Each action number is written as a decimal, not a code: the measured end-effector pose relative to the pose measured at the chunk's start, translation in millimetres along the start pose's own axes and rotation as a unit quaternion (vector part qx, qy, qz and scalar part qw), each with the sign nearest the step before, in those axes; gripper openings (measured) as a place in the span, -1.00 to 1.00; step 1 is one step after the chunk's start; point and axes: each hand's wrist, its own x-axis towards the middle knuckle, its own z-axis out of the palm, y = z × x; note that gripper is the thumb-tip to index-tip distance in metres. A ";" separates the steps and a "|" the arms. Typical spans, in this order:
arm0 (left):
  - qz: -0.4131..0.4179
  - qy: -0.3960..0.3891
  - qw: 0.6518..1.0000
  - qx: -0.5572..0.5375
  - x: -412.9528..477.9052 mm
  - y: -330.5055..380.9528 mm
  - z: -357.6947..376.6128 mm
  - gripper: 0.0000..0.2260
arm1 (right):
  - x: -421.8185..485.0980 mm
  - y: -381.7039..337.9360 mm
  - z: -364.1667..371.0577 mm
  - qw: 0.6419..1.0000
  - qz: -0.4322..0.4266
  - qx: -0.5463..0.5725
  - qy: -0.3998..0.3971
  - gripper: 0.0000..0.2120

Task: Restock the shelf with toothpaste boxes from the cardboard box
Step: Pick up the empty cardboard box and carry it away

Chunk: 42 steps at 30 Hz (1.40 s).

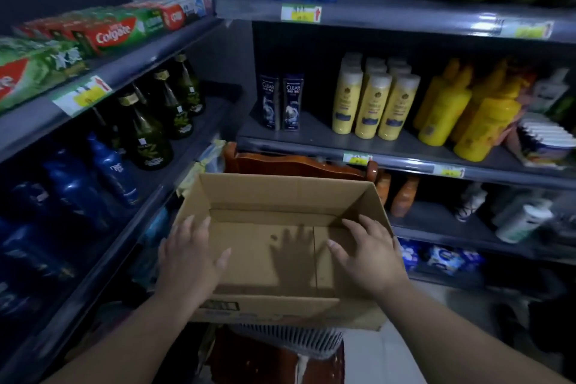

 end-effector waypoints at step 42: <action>-0.067 -0.123 0.976 -0.169 46.3 -59.5 3.4 0.00 | 37.2 65.4 16.2 0.993 0.016 0.116 -0.028 0.00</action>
